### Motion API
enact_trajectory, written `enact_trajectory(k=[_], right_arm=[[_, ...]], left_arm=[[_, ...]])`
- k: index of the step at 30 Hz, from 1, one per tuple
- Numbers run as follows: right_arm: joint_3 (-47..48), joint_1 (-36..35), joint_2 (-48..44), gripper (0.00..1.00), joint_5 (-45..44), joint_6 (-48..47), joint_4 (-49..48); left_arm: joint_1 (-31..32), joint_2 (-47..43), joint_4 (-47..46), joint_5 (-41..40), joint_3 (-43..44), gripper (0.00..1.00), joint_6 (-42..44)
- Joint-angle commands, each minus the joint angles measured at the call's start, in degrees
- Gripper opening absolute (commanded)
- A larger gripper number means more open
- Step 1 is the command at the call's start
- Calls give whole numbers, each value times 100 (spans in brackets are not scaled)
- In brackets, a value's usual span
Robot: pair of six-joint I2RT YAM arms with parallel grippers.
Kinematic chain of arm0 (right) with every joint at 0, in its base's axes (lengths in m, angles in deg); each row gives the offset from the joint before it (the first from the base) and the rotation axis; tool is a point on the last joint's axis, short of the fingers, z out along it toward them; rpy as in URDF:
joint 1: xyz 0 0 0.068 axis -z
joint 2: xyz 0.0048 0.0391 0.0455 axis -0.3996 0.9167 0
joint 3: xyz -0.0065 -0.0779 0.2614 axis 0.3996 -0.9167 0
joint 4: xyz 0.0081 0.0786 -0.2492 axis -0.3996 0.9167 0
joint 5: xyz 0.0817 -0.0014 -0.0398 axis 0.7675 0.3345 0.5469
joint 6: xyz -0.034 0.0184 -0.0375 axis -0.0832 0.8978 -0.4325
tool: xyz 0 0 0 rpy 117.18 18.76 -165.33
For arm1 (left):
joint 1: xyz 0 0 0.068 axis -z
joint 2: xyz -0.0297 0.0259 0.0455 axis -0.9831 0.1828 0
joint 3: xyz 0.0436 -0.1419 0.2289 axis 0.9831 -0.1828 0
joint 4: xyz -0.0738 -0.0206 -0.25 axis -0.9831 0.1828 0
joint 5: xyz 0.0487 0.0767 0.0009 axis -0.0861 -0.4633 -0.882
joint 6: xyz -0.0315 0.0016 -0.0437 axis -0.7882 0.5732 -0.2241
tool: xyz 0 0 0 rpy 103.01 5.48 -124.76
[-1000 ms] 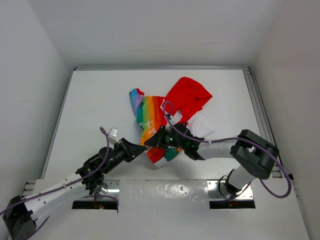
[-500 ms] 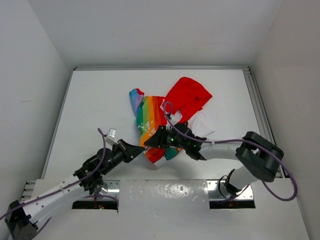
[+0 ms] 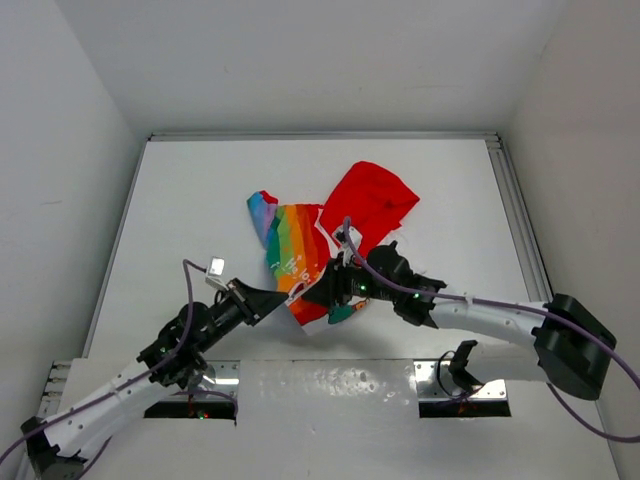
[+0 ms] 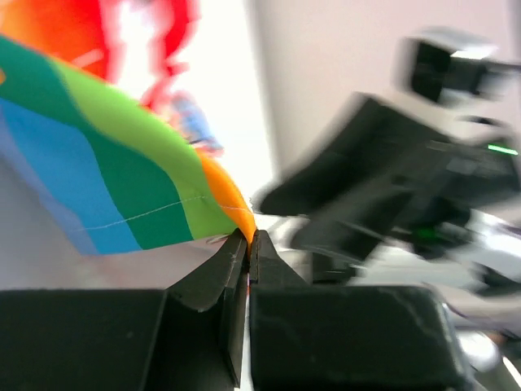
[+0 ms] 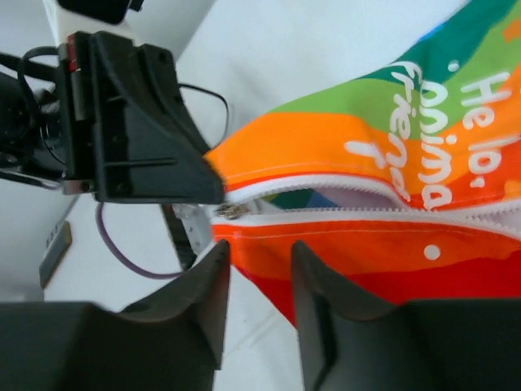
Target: Zip up the jacket
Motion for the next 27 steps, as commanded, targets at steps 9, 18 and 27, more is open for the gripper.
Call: enact_trajectory(k=[9, 18, 27], right_arm=[[-550, 15, -1241, 68, -1477, 76, 873], [-427, 15, -1544, 72, -1268, -74, 1123], [-209, 15, -594, 33, -750, -39, 736]], left_arm=[[-298, 3836, -1347, -664, 1098, 0, 1101], [-284, 1466, -408, -453, -315, 0, 466], [-284, 143, 604, -452, -1287, 0, -91]])
